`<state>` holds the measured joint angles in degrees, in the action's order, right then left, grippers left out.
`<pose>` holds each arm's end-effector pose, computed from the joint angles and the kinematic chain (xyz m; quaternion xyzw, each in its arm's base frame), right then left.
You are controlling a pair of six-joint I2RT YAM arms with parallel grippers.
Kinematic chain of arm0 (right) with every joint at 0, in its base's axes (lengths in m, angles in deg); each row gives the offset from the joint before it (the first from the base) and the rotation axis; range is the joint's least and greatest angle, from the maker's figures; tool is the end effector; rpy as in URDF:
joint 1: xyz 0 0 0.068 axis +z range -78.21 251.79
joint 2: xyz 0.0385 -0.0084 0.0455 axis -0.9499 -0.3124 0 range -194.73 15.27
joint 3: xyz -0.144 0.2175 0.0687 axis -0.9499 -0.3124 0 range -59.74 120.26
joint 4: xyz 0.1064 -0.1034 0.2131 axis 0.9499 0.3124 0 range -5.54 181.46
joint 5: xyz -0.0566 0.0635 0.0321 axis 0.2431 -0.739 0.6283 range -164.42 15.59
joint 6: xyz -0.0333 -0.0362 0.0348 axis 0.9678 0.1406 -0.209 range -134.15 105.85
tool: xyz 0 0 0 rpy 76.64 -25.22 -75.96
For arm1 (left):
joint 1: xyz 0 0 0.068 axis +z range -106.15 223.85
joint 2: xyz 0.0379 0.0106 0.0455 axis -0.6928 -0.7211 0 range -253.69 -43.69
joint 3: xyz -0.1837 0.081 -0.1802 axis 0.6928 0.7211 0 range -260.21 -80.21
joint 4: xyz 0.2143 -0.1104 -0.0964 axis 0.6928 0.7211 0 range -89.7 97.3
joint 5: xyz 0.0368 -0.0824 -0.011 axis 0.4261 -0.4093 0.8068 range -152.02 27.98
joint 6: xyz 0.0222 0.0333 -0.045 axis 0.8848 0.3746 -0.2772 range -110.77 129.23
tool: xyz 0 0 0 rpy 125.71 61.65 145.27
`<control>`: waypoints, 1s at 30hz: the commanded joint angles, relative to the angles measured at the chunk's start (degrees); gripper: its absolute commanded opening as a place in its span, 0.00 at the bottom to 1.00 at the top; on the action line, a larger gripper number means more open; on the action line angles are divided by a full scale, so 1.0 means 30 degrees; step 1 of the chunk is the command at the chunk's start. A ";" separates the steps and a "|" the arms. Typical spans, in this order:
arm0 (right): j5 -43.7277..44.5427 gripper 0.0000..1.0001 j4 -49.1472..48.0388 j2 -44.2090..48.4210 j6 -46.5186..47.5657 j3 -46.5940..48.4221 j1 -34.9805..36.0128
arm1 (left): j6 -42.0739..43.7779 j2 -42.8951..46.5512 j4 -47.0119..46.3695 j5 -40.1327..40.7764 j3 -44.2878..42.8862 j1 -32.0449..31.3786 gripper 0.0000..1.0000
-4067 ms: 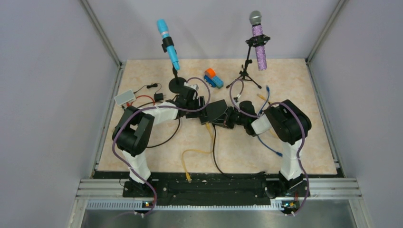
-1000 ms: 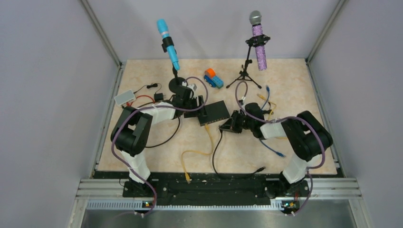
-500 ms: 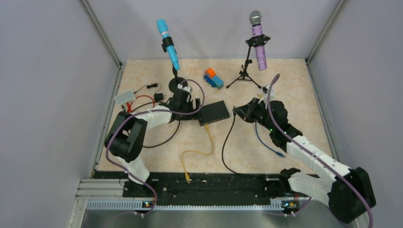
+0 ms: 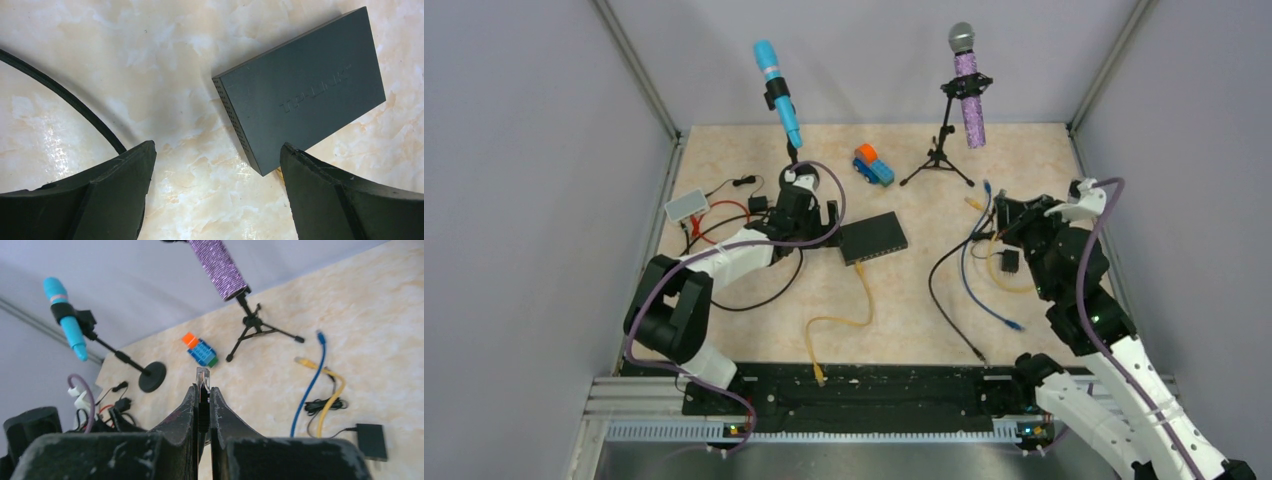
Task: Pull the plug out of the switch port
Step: Place the connector at the center of the board.
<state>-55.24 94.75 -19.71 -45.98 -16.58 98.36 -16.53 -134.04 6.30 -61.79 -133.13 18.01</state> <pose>0.1447 0.0559 0.3527 0.1481 0.7039 0.2291 0.6558 0.3035 -0.1468 0.1928 -0.0002 0.9185 -0.1704 0.3567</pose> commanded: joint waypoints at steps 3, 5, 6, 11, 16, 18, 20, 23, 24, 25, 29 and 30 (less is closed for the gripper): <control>0.3823 0.00 0.3577 -0.1529 0.3017 0.3578 -0.0067 | 0.0295 -0.0071 -0.0307 0.0025 -0.0578 0.0061 0.99; 0.3280 0.00 0.3364 -0.1884 0.4022 0.4170 -0.0093 | 0.0267 -0.0298 -0.0201 0.0012 -0.0611 0.0061 0.99; 0.2968 0.00 0.3268 -0.2371 0.4569 0.4454 -0.0114 | 0.0200 -0.0343 -0.0266 0.0011 -0.0548 0.0061 0.99; 0.0136 0.00 0.5401 -0.5953 0.5044 0.6371 -0.1038 | 0.0031 -0.0379 -0.0388 -0.0777 -0.0510 0.0084 0.99; -0.8942 0.00 0.6619 -1.1024 0.3299 0.6780 -0.6478 | 0.0143 -0.0441 -0.0348 -0.0818 -0.0434 0.0083 0.99; -0.9581 0.00 0.5648 -1.2129 0.2712 0.6382 -0.7399 | 0.0149 -0.0511 -0.0280 -0.0905 -0.0419 0.0068 0.99; -0.9581 0.00 0.3650 -1.2784 0.1841 0.5577 -0.8051 | 0.0052 -0.0518 -0.0312 -0.0940 -0.0356 0.0061 0.99; -1.2317 0.00 0.0200 -1.4397 -0.0293 0.4743 -0.9914 | -0.0055 -0.0578 -0.0257 -0.1079 -0.0368 0.0061 0.99; -1.3180 0.00 -0.0645 -1.5005 -0.0859 0.4745 -1.0413 | -0.0056 -0.0546 -0.0204 -0.1073 -0.0400 0.0061 0.99; -1.3994 0.00 -0.1168 -1.5546 -0.1285 0.4958 -1.0746 | -0.0034 -0.0517 -0.0117 -0.1036 -0.0404 0.0079 0.99; -1.3772 0.00 -0.1281 -1.6911 -0.1365 0.6408 -1.1052 | 0.0009 -0.0167 0.0107 -0.0618 -0.0339 0.0074 0.99; -1.3523 0.00 -0.1270 -1.7018 -0.1381 0.6660 -1.1053 | 0.0003 0.0021 -0.0015 -0.0529 -0.0221 0.0077 0.99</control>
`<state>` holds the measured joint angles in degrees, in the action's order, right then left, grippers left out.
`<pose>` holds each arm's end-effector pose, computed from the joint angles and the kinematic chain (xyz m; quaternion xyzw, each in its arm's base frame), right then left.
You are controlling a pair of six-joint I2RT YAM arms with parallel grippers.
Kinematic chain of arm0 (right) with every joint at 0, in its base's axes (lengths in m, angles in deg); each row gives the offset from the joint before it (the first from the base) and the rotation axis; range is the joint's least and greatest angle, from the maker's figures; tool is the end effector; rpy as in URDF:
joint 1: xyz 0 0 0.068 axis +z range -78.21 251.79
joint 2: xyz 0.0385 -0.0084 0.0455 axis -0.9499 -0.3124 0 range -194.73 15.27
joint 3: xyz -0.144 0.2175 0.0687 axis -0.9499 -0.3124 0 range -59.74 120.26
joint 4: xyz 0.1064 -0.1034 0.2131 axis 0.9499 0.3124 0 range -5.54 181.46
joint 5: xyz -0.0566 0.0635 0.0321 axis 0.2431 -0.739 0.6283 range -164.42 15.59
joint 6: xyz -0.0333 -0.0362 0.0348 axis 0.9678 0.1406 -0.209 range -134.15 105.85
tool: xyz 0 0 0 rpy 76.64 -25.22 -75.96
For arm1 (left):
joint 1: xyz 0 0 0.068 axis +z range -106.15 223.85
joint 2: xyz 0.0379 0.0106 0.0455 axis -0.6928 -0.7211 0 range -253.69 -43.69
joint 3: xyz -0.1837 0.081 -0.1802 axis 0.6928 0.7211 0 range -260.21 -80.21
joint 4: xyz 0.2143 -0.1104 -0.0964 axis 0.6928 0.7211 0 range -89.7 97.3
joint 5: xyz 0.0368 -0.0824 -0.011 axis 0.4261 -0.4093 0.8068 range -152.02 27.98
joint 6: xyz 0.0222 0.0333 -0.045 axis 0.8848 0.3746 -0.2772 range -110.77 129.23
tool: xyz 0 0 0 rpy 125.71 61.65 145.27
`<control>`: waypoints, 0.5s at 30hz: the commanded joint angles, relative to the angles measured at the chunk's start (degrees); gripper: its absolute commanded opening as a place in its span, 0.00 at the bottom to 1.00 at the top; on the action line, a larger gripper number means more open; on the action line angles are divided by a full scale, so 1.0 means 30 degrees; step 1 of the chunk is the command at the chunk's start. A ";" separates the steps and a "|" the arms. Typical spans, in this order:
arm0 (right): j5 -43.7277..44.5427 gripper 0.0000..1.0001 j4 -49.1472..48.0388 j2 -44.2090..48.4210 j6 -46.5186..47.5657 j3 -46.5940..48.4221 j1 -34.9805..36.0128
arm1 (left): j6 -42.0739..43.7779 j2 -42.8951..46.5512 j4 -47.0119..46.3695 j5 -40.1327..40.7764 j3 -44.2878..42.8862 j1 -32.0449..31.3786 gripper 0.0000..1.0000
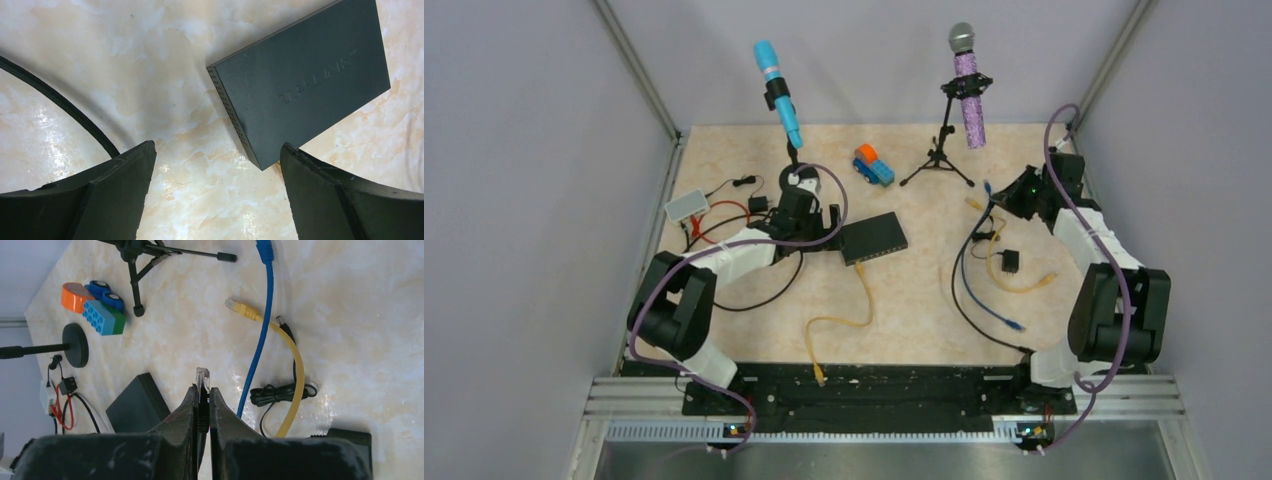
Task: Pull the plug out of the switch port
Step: Place the connector at the center of the board.
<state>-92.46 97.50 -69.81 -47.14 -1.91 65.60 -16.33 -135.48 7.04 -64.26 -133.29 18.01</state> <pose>0.3296 -0.0219 0.2401 0.2384 0.8663 0.2346 0.3709 0.3039 -0.1491 0.1846 0.0096 0.9252 -0.1806 0.3337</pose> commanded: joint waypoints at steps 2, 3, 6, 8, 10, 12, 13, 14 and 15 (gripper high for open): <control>-0.0739 0.00 -0.2401 -0.0423 -0.1191 0.2082 -0.0203 | -0.0036 0.0936 -0.0602 0.0311 0.0154 0.0072 0.99; -0.0426 0.00 -0.2598 -0.0445 -0.1336 0.2101 -0.0232 | -0.0034 0.1074 -0.0643 0.0454 0.0193 0.0062 0.99; 0.0891 0.00 -0.3038 -0.0723 -0.1813 0.2005 -0.0500 | -0.0034 0.1532 -0.0864 0.0555 0.0429 0.0062 0.99; 0.0991 0.00 -0.3880 -0.0857 -0.2398 0.1500 -0.0802 | -0.0006 0.1827 -0.1046 0.0557 0.0627 0.0064 0.99; 0.1152 0.02 -0.5221 -0.0774 -0.2907 0.0516 -0.0844 | 0.0017 0.1910 -0.0999 0.0564 0.0655 0.0084 0.99; 0.0633 0.19 -0.6427 -0.1012 -0.3137 -0.0057 -0.0862 | 0.0080 0.1804 -0.0840 0.0580 0.0564 0.0082 0.99; 0.0438 0.24 -0.6130 -0.1342 -0.3048 0.0164 -0.0879 | 0.0083 0.1776 -0.0819 0.0557 0.0537 0.0063 0.99; 0.0384 0.27 -0.5547 -0.1699 -0.2887 0.0503 -0.0892 | 0.0105 0.1747 -0.0736 0.0566 0.0530 0.0061 0.99; 0.0411 0.31 -0.4979 -0.1948 -0.2621 0.0860 -0.0930 | 0.0134 0.1773 -0.0553 0.0431 0.0423 0.0061 0.99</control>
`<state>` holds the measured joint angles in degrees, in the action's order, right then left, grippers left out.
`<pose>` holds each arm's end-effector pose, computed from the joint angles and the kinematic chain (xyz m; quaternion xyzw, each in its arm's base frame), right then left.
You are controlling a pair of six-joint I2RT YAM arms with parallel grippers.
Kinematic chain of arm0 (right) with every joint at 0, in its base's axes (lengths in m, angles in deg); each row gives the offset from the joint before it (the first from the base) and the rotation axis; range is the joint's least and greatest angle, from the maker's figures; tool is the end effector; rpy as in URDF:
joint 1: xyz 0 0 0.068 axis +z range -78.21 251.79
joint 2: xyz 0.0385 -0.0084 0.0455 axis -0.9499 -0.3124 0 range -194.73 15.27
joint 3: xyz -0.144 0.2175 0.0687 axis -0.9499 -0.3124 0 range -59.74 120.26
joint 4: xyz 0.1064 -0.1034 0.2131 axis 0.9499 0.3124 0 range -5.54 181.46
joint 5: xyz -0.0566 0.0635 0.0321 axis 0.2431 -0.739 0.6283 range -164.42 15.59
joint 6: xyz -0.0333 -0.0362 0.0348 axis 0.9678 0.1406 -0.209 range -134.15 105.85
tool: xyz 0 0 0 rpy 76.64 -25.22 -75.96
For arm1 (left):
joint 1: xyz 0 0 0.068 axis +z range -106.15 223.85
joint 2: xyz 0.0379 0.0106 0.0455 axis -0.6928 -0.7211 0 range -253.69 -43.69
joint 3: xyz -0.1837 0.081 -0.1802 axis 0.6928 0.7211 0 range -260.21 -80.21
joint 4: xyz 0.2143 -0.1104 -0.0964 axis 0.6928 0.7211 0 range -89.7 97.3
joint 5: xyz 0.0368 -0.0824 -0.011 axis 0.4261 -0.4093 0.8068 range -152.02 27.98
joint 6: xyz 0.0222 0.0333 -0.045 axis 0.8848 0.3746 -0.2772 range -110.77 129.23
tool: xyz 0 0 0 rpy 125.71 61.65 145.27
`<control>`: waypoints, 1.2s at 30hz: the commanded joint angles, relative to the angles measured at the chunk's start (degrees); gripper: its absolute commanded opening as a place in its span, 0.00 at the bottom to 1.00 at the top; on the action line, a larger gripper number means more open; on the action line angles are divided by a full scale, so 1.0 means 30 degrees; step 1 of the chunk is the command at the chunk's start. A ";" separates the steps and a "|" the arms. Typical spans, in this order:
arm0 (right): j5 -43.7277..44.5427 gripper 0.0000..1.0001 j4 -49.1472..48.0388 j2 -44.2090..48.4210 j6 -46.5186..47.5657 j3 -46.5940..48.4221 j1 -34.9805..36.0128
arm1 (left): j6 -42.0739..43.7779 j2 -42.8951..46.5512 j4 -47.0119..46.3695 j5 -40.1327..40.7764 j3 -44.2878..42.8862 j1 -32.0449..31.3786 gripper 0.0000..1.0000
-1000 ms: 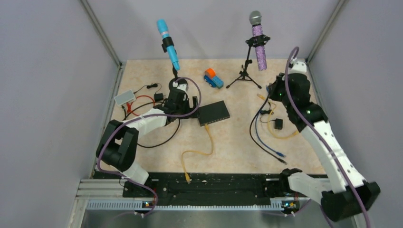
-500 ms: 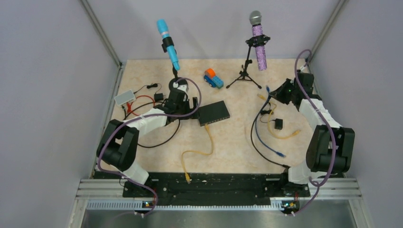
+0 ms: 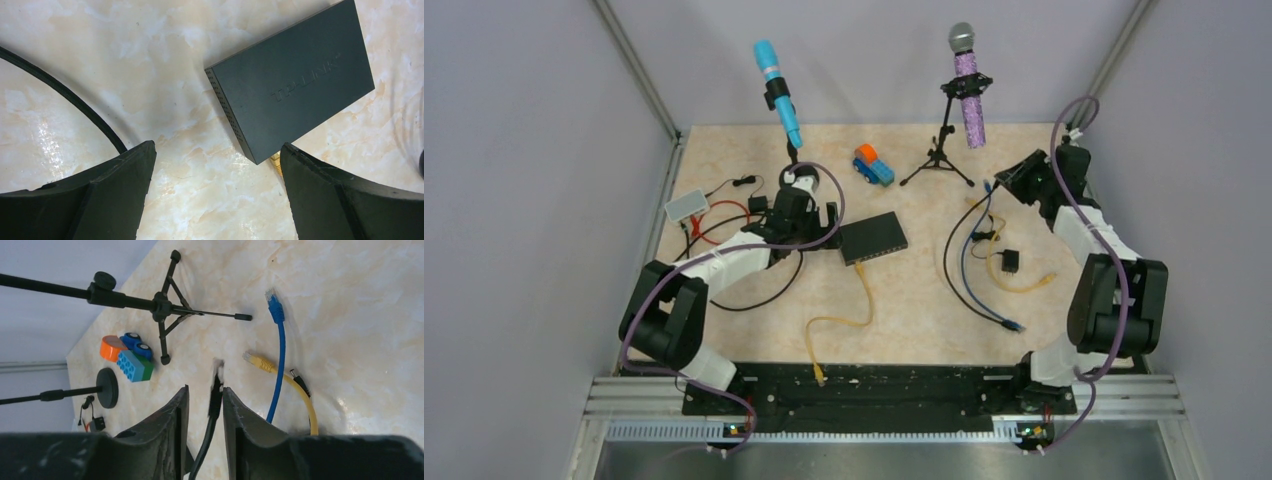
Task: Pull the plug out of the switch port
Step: Place the connector at the center of the board.
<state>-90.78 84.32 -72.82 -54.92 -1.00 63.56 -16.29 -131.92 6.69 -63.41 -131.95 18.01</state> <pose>0.3527 -0.0384 0.2503 0.2886 0.8067 0.2582 0.4464 0.2964 -0.1448 0.1973 0.0074 0.9165 -0.1832 0.3554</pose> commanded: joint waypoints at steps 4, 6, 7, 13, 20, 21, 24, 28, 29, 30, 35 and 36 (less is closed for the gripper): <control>0.0142 0.44 -0.0027 -0.0264 0.0405 0.0637 -0.0582 | 0.0335 0.1070 -0.0347 -0.0203 -0.0125 0.0062 0.99; 0.0393 0.50 -0.0060 0.0597 0.0533 0.0439 -0.0617 | 0.0408 0.1330 -0.0331 0.0029 -0.0102 0.0061 0.99; 0.0437 0.51 0.0008 0.1094 0.0683 0.0431 -0.0625 | 0.0444 0.1436 -0.0364 0.0123 -0.0074 0.0061 0.99; -0.1273 0.53 -0.2324 0.5367 -0.0457 -0.2789 -0.0626 | 0.0131 0.1917 -0.0894 0.1405 0.0255 0.0084 0.99; -0.2044 0.54 -0.2266 0.9116 -0.0887 -0.5697 0.0562 | -0.0650 0.2613 -0.1309 0.3390 0.0939 0.0073 0.99; -0.1805 0.54 -0.2241 0.9571 -0.0805 -0.6045 0.1554 | -0.0724 0.2691 -0.1450 0.3575 0.1082 0.0084 0.99; -0.0279 0.55 -0.1658 1.0265 -0.0203 -0.6539 0.4822 | -0.1099 0.2955 -0.1966 0.3842 0.1511 0.0094 0.99; 0.0426 0.55 -0.1174 0.9028 0.0579 -0.6506 0.8353 | -0.1375 0.3085 -0.2698 0.3687 0.1793 0.0094 0.99; 0.0478 0.55 -0.1079 0.8589 0.0916 -0.6359 0.9062 | -0.1449 0.3113 -0.3000 0.3583 0.1924 0.0105 0.99; 0.0624 0.55 -0.0892 0.8117 0.1273 -0.6198 0.9876 | -0.1564 0.3134 -0.3159 0.3519 0.1952 0.0139 0.99; 0.0943 0.55 -0.0275 0.5589 0.2290 -0.5343 1.2807 | -0.2363 0.4313 -0.4428 0.3755 0.3029 0.0295 0.99; 0.0740 0.55 -0.0476 0.5032 0.2115 -0.5379 1.3105 | -0.2425 0.4694 -0.4971 0.3716 0.3438 0.0310 0.99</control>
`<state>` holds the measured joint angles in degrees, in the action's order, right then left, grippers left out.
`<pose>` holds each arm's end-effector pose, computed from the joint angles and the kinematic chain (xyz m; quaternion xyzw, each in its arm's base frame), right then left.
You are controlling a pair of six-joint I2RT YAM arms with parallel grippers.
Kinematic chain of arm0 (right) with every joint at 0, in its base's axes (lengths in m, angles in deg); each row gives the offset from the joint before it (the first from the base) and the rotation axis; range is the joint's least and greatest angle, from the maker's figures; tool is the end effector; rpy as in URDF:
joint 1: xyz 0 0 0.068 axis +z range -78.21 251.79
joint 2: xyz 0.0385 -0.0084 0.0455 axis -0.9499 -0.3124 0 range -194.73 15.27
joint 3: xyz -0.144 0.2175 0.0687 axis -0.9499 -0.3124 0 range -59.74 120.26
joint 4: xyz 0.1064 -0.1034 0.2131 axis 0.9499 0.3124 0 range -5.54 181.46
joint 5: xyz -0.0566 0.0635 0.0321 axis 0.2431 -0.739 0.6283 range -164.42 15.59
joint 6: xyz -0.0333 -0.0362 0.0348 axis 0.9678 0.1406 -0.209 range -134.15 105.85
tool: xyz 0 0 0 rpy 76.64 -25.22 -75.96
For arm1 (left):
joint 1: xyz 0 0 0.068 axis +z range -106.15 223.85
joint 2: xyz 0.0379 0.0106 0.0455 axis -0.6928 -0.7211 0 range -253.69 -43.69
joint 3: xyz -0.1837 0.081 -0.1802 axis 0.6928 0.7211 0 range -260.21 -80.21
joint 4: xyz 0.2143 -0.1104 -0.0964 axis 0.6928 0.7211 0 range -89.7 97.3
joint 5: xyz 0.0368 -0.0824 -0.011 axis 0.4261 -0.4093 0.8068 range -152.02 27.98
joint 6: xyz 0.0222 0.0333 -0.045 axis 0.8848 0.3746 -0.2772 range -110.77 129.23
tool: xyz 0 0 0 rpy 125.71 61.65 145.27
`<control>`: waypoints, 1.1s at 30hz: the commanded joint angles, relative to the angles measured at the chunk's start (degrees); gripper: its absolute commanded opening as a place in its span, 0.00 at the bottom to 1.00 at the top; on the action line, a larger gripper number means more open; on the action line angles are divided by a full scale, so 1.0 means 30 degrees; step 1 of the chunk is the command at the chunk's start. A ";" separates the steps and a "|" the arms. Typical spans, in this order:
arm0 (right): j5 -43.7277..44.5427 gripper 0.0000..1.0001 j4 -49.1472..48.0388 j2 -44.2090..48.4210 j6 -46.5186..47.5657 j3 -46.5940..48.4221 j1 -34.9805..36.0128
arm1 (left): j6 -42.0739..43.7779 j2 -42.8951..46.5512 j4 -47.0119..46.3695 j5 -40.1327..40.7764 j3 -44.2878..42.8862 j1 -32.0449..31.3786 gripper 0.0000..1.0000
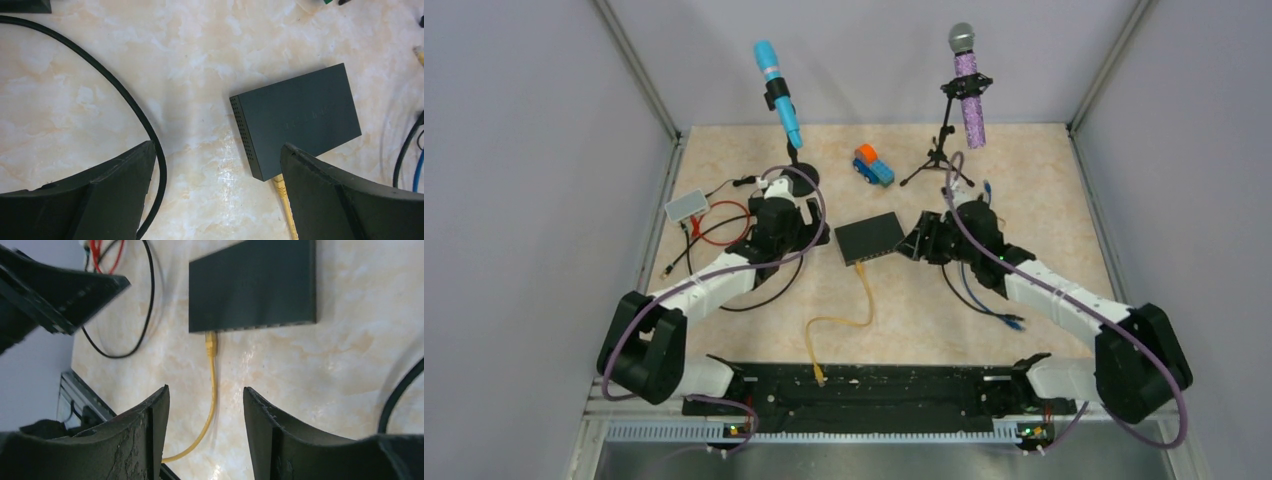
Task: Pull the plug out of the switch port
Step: Place the connector at the center of the board, then pull the connector from the switch port.
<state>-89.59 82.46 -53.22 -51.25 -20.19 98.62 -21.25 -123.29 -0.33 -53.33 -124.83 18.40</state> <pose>0.2361 0.1324 0.2380 0.0069 0.8477 0.3699 0.3802 0.2773 -0.1245 0.2133 -0.0741 0.8794 -0.1591 0.4425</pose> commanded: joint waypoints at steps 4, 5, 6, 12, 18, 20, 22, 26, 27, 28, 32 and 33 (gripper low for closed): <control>-0.1572 0.55 -0.1483 -0.3490 -0.0598 0.0533 0.1620 | -0.0757 0.2807 -0.3468 0.0769 0.1992 0.0208 0.99; -0.1881 0.55 -0.1576 -0.4015 -0.0672 0.0634 0.1712 | -0.0730 0.2918 -0.3529 0.0851 0.2112 0.0221 0.99; -0.2070 0.55 -0.1566 -0.4513 -0.0619 0.0812 0.1863 | -0.0609 0.3020 -0.3533 0.0850 0.2182 0.0222 0.99; -0.3688 0.53 -0.1840 -0.7598 -0.1253 0.2077 0.2439 | 0.0145 0.3155 -0.4065 0.0026 0.2410 0.0252 0.99; -0.4478 0.51 -0.4785 -0.9805 -0.4403 0.1811 0.2431 | 0.0489 0.2686 -0.3626 -0.0860 0.2144 0.0255 0.99; -0.5027 0.48 -0.6169 -1.0597 -0.5389 0.1645 0.2428 | 0.0620 0.2511 -0.3611 -0.1157 0.2078 0.0254 0.99; -0.4936 0.48 -0.6902 -1.1301 -0.5920 0.1689 0.2438 | 0.0735 0.2334 -0.3484 -0.1407 0.1912 0.0252 0.99; -0.4156 0.47 -0.7147 -1.2204 -0.6122 0.2392 0.2446 | 0.1078 0.1989 -0.3123 -0.2230 0.1520 0.0252 0.98; -0.3837 0.47 -0.7206 -1.2355 -0.6167 0.2518 0.2452 | 0.1151 0.1900 -0.3080 -0.2417 0.1445 0.0255 0.97; -0.3533 0.47 -0.7136 -1.2554 -0.6209 0.2695 0.2435 | 0.1204 0.1787 -0.3071 -0.2518 0.1421 0.0252 0.97; -0.2549 0.47 -0.7388 -1.3304 -0.6059 0.3040 0.2453 | 0.1370 0.1410 -0.2738 -0.2799 0.1108 0.0252 0.97; -0.2545 0.46 -0.7456 -1.3580 -0.6013 0.3134 0.2453 | 0.1396 0.1315 -0.2742 -0.2792 0.1083 0.0252 0.97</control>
<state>-101.14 62.81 -91.07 -69.35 -12.89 105.33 -18.43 -118.63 -8.02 -59.93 -118.84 18.97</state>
